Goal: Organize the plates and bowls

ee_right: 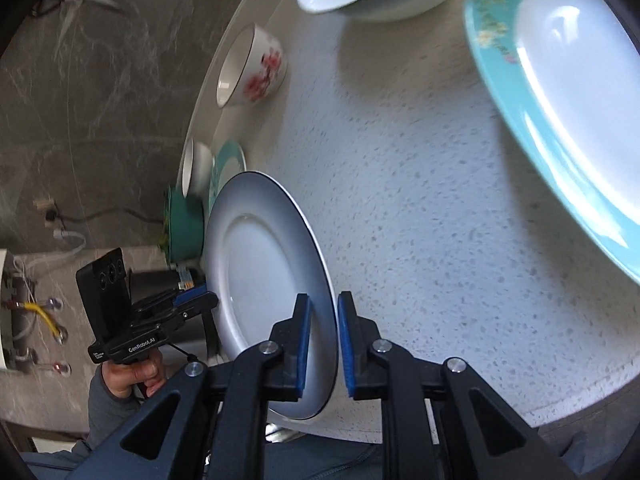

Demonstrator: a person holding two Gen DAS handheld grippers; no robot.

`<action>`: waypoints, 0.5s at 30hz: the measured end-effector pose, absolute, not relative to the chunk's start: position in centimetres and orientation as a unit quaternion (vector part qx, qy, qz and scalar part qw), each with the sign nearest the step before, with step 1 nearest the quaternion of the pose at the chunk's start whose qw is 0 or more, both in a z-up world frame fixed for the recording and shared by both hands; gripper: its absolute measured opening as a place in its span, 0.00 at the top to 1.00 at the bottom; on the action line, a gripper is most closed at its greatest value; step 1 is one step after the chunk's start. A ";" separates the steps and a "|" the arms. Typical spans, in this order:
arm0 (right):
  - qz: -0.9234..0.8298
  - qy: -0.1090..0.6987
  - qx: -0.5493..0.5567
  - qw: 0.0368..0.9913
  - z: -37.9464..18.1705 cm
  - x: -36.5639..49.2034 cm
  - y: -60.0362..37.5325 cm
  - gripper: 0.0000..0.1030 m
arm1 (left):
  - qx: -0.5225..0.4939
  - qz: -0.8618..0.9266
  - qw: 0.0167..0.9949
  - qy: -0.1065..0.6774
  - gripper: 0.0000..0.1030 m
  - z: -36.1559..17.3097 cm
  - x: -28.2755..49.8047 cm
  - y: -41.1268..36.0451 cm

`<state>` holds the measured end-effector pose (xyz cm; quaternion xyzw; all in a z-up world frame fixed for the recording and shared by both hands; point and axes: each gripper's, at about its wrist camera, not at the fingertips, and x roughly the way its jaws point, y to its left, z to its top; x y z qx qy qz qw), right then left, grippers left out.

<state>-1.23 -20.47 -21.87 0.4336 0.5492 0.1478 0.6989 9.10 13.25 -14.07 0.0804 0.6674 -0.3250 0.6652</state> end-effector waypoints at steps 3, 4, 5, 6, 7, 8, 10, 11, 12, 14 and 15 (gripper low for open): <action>0.175 0.569 0.405 0.694 -22.3 0.1 -19.1 0.83 | 0.049 -0.296 0.672 0.677 0.76 -14.7 7.6 16.0; 0.182 0.575 0.396 0.692 -22.5 0.5 -18.6 0.83 | 0.038 -0.285 0.674 0.680 0.76 -15.0 7.1 16.7; 0.189 0.582 0.386 0.691 -22.6 1.0 -18.2 0.83 | 0.024 -0.273 0.677 0.684 0.76 -15.4 6.4 17.6; 0.196 0.589 0.370 0.691 -22.7 1.5 -17.5 0.83 | 0.013 -0.264 0.679 0.685 0.76 -15.7 5.9 18.3; 0.200 0.592 0.363 0.691 -22.8 1.8 -17.2 0.83 | 0.004 -0.256 0.679 0.687 0.76 -16.0 5.4 18.9; 0.205 0.595 0.356 0.691 -22.9 2.1 -16.9 0.83 | -0.005 -0.248 0.680 0.690 0.76 -16.5 4.7 19.4; 0.213 0.602 0.339 0.691 -23.0 2.9 -16.1 0.83 | -0.019 -0.235 0.682 0.693 0.76 -17.1 4.1 20.2; 0.216 0.605 0.331 0.691 -23.0 3.2 -15.9 0.83 | -0.021 -0.230 0.682 0.694 0.76 -17.4 3.6 20.7; 0.220 0.608 0.325 0.690 -23.1 3.5 -15.5 0.83 | -0.024 -0.225 0.683 0.695 0.76 -17.7 3.4 21.0; 0.224 0.614 0.310 0.690 -23.2 3.9 -15.2 0.83 | -0.030 -0.218 0.683 0.697 0.76 -18.2 3.0 21.1; 0.225 0.617 0.302 0.691 -23.2 4.1 -15.0 0.83 | -0.033 -0.215 0.683 0.697 0.76 -18.2 2.8 21.3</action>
